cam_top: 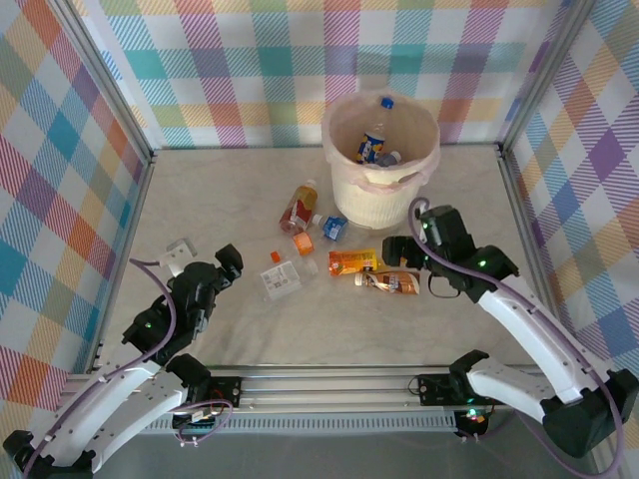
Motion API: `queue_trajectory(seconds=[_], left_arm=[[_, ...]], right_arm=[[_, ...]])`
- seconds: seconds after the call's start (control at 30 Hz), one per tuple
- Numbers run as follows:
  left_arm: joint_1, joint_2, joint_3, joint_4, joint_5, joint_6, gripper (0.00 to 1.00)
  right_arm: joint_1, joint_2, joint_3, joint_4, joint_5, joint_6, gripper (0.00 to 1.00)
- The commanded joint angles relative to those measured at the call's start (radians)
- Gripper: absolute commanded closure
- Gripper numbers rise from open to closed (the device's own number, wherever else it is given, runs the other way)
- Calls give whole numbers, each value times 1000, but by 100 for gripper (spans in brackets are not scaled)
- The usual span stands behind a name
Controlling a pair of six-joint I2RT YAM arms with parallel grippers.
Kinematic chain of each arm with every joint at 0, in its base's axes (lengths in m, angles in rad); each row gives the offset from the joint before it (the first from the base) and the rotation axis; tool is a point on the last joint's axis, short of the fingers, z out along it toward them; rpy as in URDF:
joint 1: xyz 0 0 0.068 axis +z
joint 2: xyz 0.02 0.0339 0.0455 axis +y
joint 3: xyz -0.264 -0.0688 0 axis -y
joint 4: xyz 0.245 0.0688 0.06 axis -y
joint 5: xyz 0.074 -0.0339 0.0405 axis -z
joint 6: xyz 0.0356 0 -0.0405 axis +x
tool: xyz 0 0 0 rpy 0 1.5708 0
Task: Put the plastic bottles in the bin
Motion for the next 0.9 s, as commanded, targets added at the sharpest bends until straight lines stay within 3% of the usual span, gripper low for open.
queue_trajectory(seconds=[0.0,0.23,0.57,0.87], left_arm=[[-4,3,-20,13,2,4,0],[-4,11,-27,28,22,8,0],[-4,12,-38,30,12,20,0],[-3,11,-43,23,14,21,0]], right_arm=[[12,11,-79,68,-52,46,0],[13,137,-140,173,-62,-30,0],[5,367,-92,243,-40,-101,0],[-8,440,-74,229,-48,-111,0]])
